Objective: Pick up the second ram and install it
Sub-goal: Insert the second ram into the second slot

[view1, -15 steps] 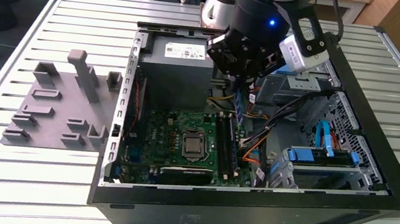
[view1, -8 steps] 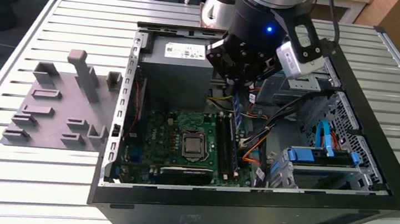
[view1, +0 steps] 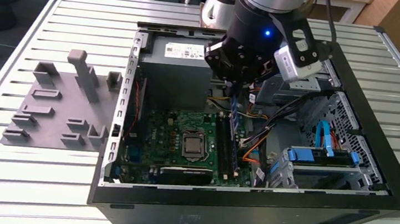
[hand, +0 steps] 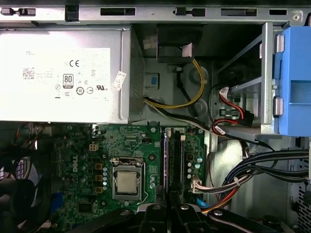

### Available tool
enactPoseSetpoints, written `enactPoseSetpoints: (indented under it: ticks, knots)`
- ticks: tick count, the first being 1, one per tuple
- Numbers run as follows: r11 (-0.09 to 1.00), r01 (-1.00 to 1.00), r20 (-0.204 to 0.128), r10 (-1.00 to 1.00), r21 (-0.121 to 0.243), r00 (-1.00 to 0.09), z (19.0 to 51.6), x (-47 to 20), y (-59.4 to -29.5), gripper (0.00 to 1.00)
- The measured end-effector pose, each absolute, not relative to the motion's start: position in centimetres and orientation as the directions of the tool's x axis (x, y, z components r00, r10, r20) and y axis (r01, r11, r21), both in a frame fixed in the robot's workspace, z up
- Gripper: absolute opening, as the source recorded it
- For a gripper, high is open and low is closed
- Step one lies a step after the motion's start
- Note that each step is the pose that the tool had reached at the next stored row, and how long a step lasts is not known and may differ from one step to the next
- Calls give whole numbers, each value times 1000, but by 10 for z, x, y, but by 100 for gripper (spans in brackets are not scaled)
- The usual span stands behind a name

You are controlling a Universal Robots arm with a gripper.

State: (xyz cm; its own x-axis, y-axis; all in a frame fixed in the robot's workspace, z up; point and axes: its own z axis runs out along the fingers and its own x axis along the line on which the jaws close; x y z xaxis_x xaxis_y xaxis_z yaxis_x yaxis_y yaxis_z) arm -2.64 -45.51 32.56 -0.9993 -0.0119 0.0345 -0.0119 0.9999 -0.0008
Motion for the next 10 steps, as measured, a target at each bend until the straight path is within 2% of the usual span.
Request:
enactPoseSetpoints:
  ticks: [10]
  knots:
    - [1000,-10,34,-10,-1,-999,310,-26,-456,14]
